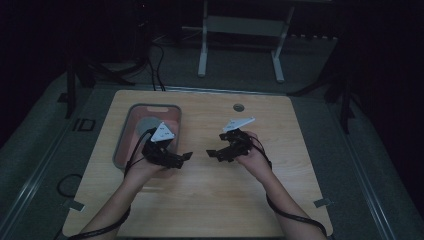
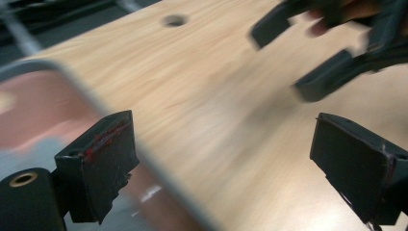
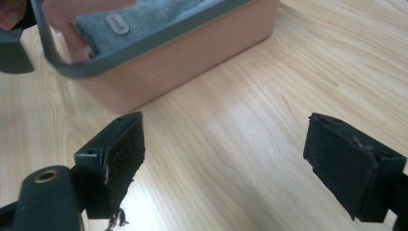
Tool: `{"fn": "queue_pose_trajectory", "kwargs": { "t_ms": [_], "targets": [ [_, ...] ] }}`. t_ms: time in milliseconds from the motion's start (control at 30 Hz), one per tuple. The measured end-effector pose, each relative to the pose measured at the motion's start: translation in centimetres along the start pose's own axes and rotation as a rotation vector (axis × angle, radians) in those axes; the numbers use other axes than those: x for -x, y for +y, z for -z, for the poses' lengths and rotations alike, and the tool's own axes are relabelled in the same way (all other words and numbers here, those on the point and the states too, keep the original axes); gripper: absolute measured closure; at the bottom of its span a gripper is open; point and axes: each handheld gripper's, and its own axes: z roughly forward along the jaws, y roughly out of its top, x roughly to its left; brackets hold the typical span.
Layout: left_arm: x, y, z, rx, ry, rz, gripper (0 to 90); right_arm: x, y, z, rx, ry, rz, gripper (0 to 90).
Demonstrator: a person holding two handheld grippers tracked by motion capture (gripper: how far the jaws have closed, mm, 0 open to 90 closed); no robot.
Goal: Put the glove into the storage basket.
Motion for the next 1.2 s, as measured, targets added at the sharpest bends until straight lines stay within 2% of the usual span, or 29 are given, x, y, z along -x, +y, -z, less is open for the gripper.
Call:
{"fn": "queue_pose_trajectory", "kwargs": {
  "t_ms": [100, 267, 433, 633, 733, 867, 900, 1067, 1200],
  "targets": [
    [1.0, 0.1, -0.6, 0.008, -0.027, -0.021, 9.3, 0.2, -1.0, 1.0, 0.010, 0.000, -0.002, 14.2],
    [2.7, -0.1, -2.1, -0.023, -0.055, -0.081, 9.4, 0.6, -2.6, 2.2, 0.004, -0.011, 0.001, 14.2],
    [4.2, -0.9, -3.9, -0.050, -0.098, -0.114, 9.4, 1.3, -4.3, 3.0, -0.006, -0.016, -0.003, 14.2],
    [5.3, -2.0, -5.6, -0.047, -0.150, -0.105, 9.4, 1.7, -6.4, 3.5, 0.000, -0.011, -0.018, 14.5],
    [5.8, -2.5, -6.1, -0.053, -0.164, -0.122, 9.4, 1.8, -7.4, 3.7, -0.011, -0.009, -0.015, 14.4],
    [6.4, -3.3, -6.7, -0.063, -0.190, -0.116, 9.4, 1.9, -8.4, 3.9, -0.017, -0.004, -0.011, 14.4],
    [6.5, -3.5, -6.9, -0.065, -0.194, -0.117, 9.4, 1.9, -9.2, 4.0, -0.016, 0.003, -0.013, 14.4],
    [7.2, -4.5, -7.4, -0.077, -0.211, -0.115, 9.4, 1.6, -11.1, 4.3, -0.026, 0.011, 0.000, 14.0],
    [7.6, -5.1, -7.5, -0.079, -0.216, -0.124, 9.4, 1.3, -12.5, 4.7, -0.013, 0.008, 0.001, 14.0]
  ]
}}
